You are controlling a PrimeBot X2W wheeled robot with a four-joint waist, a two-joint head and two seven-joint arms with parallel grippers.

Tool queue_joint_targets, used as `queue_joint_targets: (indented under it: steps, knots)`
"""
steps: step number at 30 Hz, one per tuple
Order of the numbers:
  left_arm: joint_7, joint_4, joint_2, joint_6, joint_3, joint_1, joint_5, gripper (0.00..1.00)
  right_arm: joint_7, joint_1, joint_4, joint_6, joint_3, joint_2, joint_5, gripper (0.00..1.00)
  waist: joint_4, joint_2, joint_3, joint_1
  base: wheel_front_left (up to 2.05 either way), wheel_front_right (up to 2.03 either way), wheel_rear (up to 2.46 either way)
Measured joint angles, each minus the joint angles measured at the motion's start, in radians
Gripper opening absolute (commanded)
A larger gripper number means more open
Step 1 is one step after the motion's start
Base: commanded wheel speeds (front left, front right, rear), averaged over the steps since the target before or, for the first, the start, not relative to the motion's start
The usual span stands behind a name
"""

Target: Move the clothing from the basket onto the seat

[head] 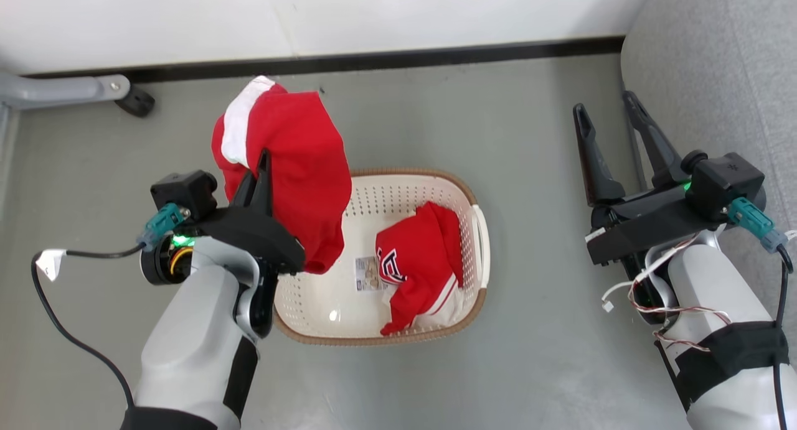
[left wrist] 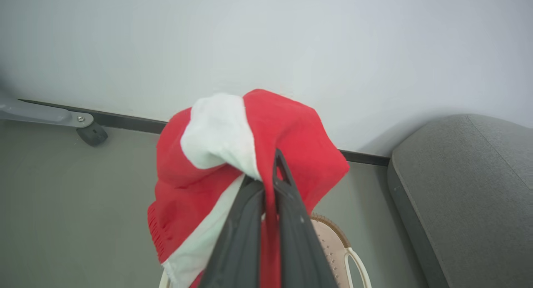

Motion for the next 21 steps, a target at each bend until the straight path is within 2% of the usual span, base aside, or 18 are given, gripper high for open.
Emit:
queue_joint_targets:
  steps: [11, 21]
  knots:
    - [0.000, -0.132, 0.007, 0.008, 0.045, 0.089, 0.052, 0.00, 0.000, 0.044, 0.026, 0.000, 0.012, 0.005, 0.007, 1.00, 0.008, 0.0000, -0.084, 0.0001, 0.00, 0.00, 0.00]
    - [0.000, -0.307, 0.020, 0.013, 0.087, 0.171, 0.107, 0.00, 0.000, 0.077, 0.040, 0.003, 0.024, 0.012, 0.014, 1.00, 0.011, 0.0000, -0.144, 0.0000, 0.00, 0.00, 0.00]
